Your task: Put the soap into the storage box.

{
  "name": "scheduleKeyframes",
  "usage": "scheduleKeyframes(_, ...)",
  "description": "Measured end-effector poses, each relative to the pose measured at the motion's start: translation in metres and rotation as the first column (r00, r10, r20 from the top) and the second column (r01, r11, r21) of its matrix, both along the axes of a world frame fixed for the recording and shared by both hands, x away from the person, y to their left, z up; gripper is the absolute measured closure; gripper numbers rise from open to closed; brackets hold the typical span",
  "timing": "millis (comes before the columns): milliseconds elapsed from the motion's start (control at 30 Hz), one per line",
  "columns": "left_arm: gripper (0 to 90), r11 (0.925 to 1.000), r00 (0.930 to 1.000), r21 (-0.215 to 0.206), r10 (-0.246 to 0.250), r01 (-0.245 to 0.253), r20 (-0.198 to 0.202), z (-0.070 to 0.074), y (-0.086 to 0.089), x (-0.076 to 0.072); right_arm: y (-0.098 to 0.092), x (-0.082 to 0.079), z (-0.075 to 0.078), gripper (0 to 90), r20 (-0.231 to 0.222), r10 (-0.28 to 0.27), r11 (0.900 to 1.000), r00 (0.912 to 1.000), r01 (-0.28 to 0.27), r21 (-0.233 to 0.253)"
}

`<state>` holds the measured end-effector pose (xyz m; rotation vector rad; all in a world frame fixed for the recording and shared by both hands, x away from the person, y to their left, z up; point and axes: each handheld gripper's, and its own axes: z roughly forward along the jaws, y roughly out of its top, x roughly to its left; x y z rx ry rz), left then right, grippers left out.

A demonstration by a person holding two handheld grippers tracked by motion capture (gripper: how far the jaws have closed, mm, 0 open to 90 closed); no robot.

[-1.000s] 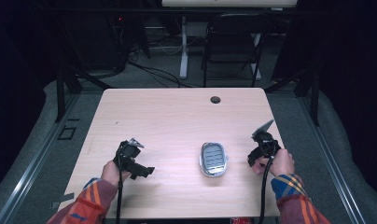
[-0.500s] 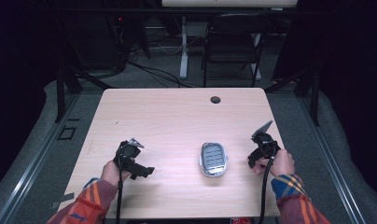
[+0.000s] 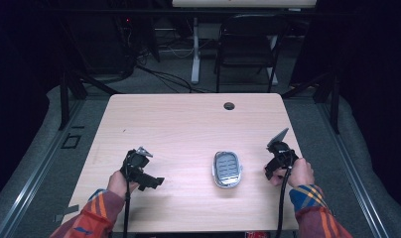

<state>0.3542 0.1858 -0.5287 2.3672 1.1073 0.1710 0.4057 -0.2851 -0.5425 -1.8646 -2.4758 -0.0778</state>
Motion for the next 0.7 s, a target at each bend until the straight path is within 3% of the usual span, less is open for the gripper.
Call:
scheduleKeyframes(100, 0.1, 1.0, 1.0, -0.001, 0.002, -0.002, 0.002, 0.0, 0.0, 0.0, -0.001, 0.001, 0.005, 37.2, -0.03, 0.034, 0.999, 0.999, -0.034, -0.024)
scheduleKeyframes(133, 0.1, 1.0, 1.0, -0.001, 0.002, -0.002, 0.002, 0.0, 0.0, 0.0, 0.001, -0.001, 0.004, 37.2, 0.002, 0.0, 1.0, 1.0, 0.0, 0.006)
scheduleKeyframes(267, 0.1, 1.0, 1.0, 0.001, 0.001, -0.001, 0.001, 0.0, 0.0, 0.0, 0.001, -0.001, 0.011, 37.2, -0.008, 0.023, 1.0, 0.9997, -0.023, 0.011)
scheduleKeyframes(367, 0.1, 1.0, 1.0, 0.001, -0.001, 0.001, -0.001, 0.0, -0.001, 0.0, 0.004, -0.002, 0.019, 37.2, 0.015, 0.017, 1.0, 0.9998, -0.017, 0.019)
scheduleKeyframes(700, 0.1, 1.0, 1.0, 0.0, -0.002, 0.002, -0.004, 0.0, -0.001, 0.0, 0.01, 0.0, 0.026, 37.2, -0.004, 0.055, 0.998, 0.9985, -0.055, 0.006)
